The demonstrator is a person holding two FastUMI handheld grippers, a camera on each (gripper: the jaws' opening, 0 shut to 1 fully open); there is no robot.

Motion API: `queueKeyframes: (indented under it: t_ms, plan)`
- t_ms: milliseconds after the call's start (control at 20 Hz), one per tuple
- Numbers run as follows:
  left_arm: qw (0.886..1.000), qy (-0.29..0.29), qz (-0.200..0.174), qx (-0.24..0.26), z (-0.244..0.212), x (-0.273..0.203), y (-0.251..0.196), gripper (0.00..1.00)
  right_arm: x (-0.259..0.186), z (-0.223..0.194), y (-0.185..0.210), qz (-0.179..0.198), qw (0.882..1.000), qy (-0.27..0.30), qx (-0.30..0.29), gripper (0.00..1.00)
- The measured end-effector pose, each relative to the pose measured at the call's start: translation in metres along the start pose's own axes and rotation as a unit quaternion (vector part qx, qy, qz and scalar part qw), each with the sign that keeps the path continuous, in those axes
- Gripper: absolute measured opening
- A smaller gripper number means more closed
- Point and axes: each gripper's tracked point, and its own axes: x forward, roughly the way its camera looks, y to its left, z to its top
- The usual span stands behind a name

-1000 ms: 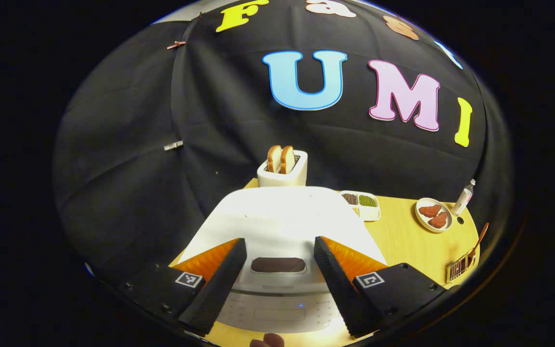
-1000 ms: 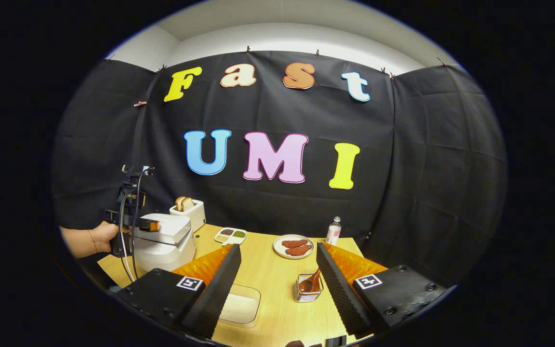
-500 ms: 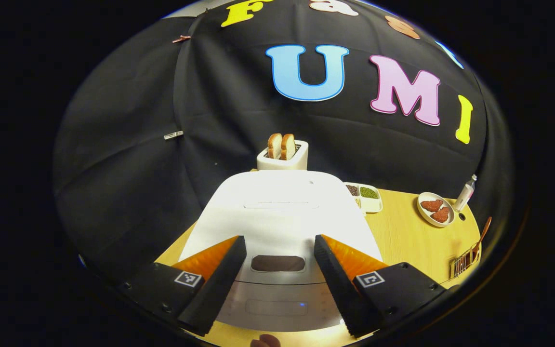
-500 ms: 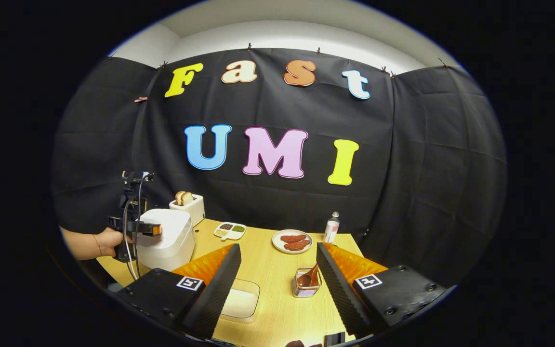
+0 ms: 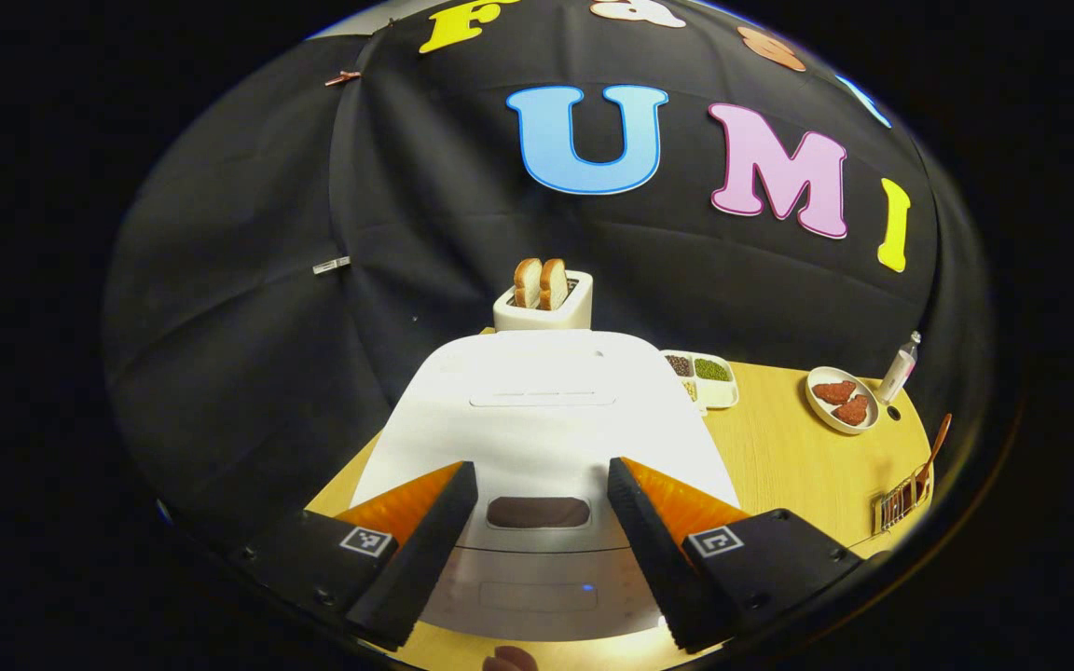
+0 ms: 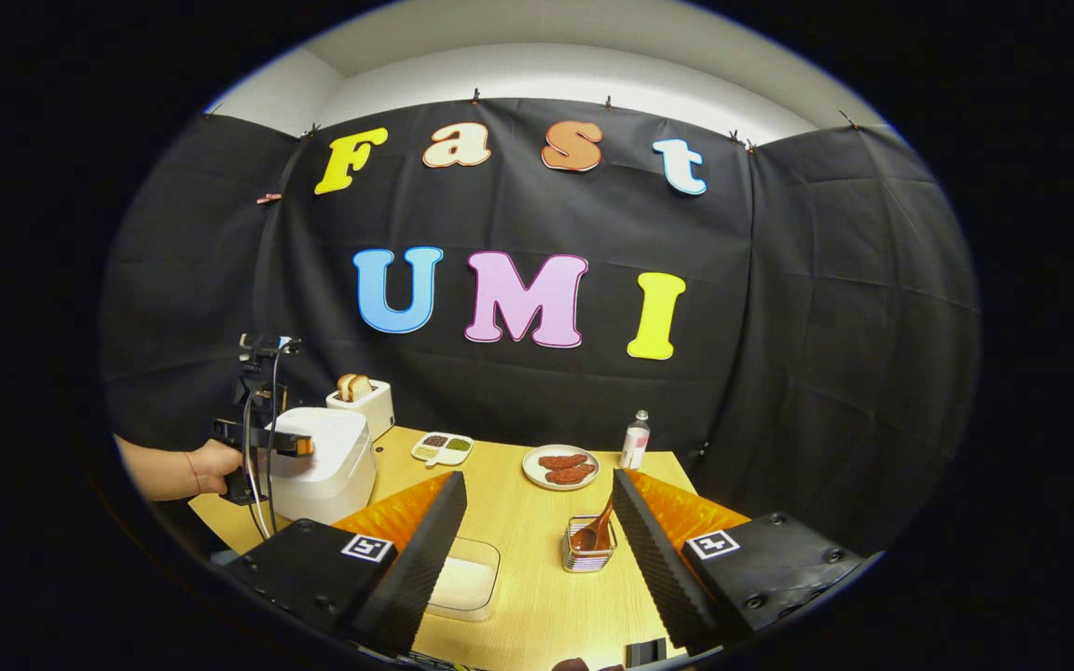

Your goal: Close the left gripper, press the button to open the rice cooker; take a wooden spoon from the chopstick holder with the right hand, scoop a spoonful of rice and pour it into the rice cooker, then put the wooden spoon back into the chopstick holder.

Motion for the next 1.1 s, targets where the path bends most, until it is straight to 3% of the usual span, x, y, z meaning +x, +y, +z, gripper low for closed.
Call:
queueKeyframes:
  t_ms: [300,650,1100]
  plan:
    - [0.997,-0.072,-0.005,0.020,0.044,-0.029,0.006,0.94,0.003,0.000,0.003,0.003,1.000,-0.001,0.003,0.98]
    - [0.980,-0.181,-0.063,0.057,0.092,-0.112,-0.018,0.94,0.021,0.012,0.018,0.020,1.000,-0.015,0.002,0.98]
    - [0.966,-0.222,-0.125,0.053,0.105,-0.208,-0.048,0.94,0.045,0.026,0.028,0.029,0.999,-0.030,0.004,0.98]
